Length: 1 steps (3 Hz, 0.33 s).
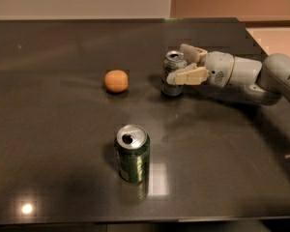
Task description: Place 7up can upright
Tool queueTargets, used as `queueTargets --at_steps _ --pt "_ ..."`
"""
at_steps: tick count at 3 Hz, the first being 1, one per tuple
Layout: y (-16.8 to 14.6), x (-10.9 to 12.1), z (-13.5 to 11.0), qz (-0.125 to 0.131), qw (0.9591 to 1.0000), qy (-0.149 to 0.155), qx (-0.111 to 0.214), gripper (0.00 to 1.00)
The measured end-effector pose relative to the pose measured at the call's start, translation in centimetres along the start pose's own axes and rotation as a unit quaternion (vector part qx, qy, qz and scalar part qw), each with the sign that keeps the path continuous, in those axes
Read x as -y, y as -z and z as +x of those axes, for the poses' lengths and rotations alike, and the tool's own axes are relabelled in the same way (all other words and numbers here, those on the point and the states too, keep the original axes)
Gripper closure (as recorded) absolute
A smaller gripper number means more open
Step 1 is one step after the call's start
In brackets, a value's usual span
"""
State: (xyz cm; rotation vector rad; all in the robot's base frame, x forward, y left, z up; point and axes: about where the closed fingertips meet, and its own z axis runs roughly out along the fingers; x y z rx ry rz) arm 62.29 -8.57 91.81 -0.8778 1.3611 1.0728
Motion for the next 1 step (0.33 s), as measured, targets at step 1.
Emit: queueTargets --at_steps 1 --pt "-0.01 0.0 0.0 0.0 1.0 0.0 0.0 0.0"
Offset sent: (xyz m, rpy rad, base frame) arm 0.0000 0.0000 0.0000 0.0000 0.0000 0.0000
